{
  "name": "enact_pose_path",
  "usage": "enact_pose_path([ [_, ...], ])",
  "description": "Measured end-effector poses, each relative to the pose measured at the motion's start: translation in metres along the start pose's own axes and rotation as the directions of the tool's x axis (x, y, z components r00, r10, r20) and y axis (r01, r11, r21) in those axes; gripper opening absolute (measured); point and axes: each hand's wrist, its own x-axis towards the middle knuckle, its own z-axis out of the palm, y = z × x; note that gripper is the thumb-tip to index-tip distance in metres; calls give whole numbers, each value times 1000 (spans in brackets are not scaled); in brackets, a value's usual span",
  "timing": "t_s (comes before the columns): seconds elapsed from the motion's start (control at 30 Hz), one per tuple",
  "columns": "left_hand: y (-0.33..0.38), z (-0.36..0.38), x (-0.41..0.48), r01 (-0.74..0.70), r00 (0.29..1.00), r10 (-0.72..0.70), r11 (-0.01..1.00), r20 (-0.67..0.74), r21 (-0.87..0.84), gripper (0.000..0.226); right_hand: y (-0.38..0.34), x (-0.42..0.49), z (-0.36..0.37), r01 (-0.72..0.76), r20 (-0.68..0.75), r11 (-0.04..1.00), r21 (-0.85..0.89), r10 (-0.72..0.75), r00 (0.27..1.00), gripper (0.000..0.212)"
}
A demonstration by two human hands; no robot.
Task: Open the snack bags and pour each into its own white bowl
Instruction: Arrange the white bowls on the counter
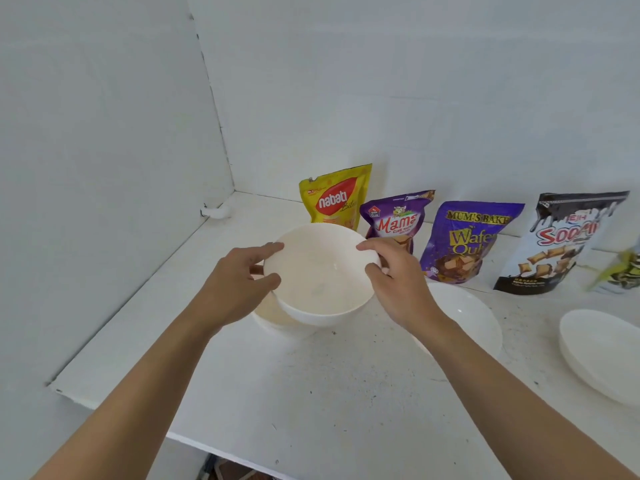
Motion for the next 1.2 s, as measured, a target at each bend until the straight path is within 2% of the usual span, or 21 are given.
enact_pose_path([
  [0.13, 13, 28, -16, -51, 993, 54, 998, 101, -29, 60, 15, -43, -33, -52, -99, 992, 116, 64, 993, 31],
  [0.23, 20, 56, -32, -107, 975, 108, 994, 194, -14, 66, 30, -78, -53, -141, -103, 980, 139, 156, 982, 29],
  [0.37, 29, 91, -52, -116, 945, 110, 993, 309, 1, 63, 52, -121, -77, -212, -59, 972, 101, 219, 974, 28],
  [0.47, 32, 117, -70, -111, 917, 101, 994, 385, 3, 63, 67, -149, -96, -232, -37, 972, 40, 233, 972, 35],
  [0.63, 35, 158, -96, -89, 885, 58, 995, 461, 46, 63, 97, -182, -118, -272, -12, 962, -21, 271, 962, 39],
  [0.8, 30, 182, -114, -48, 877, 8, 996, 481, 70, 64, 118, -202, -124, -291, 39, 954, -71, 294, 955, 37],
  [1.07, 24, 184, -117, 18, 895, -19, 1000, 445, 7, 58, 119, -204, -119, -214, 49, 970, -116, 221, 974, 35],
  [1.13, 22, 183, -115, 13, 901, -13, 1000, 433, 3, 53, 118, -200, -117, -193, 52, 971, -139, 202, 978, 34],
  [1.2, 22, 179, -111, -3, 908, 6, 1000, 418, -6, 38, 117, -196, -116, -158, 40, 967, -198, 169, 985, 30],
])
